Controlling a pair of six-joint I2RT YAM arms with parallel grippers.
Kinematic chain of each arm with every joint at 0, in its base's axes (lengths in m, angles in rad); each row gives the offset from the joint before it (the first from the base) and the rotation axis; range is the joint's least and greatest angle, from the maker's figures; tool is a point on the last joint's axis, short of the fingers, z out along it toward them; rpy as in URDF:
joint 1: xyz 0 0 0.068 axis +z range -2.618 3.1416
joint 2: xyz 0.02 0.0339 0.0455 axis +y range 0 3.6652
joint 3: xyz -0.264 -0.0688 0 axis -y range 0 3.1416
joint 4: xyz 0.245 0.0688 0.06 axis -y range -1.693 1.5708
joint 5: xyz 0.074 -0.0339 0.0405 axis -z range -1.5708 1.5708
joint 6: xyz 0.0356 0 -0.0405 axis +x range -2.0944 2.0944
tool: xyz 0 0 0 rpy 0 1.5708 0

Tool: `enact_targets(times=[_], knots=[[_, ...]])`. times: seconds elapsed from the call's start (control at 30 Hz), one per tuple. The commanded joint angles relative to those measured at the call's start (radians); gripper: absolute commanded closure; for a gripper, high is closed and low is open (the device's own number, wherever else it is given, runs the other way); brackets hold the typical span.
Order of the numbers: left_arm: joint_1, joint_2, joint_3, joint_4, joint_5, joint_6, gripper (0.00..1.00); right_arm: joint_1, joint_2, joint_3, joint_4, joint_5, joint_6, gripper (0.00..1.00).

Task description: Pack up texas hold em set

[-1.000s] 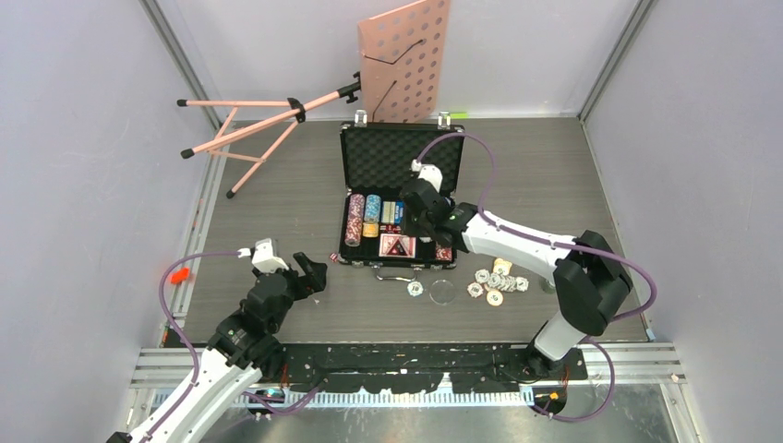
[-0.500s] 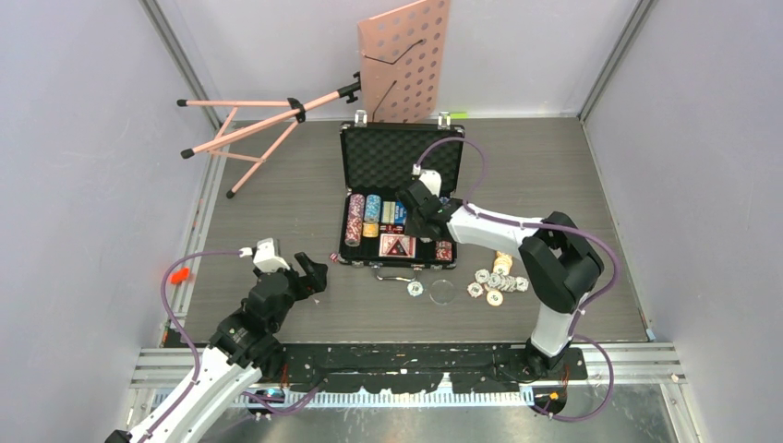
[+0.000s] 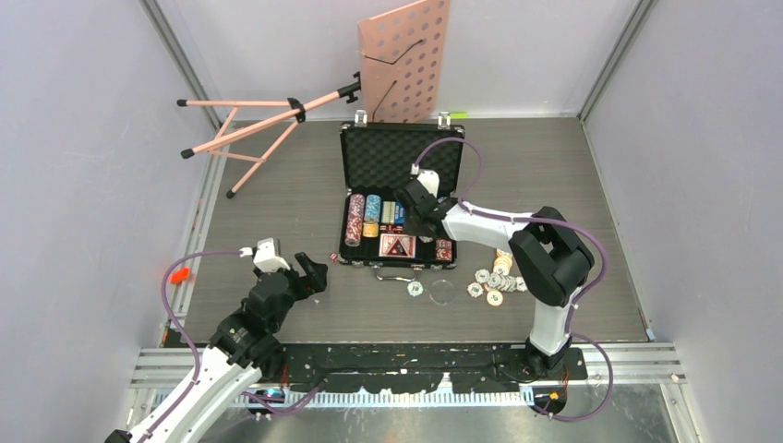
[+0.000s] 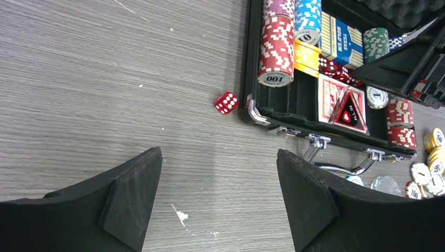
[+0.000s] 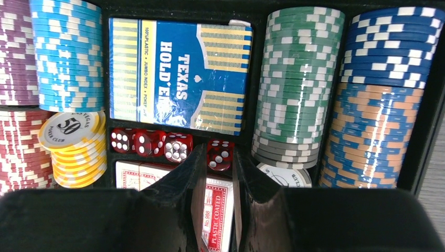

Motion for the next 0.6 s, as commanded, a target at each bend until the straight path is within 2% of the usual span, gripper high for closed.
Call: enact_targets(times=[0.0,0.2,0.33,0.57], knots=[[-0.002,0.008,-0.004,0.059,0.000,0.007,0.17,-0.002,0.018,0.038,0.035,0.016,0.011,0.91],[-0.003,0.011,-0.003,0.061,0.002,0.008,0.17,-0.002,0.028,0.031,0.065,-0.004,0.017,0.90],[-0.003,0.011,-0.003,0.063,0.000,0.008,0.17,-0.002,0.022,0.017,0.096,-0.032,0.025,0.83],[-0.003,0.011,-0.004,0.061,0.000,0.007,0.17,-0.009,0.013,0.012,0.120,-0.059,0.047,0.82]])
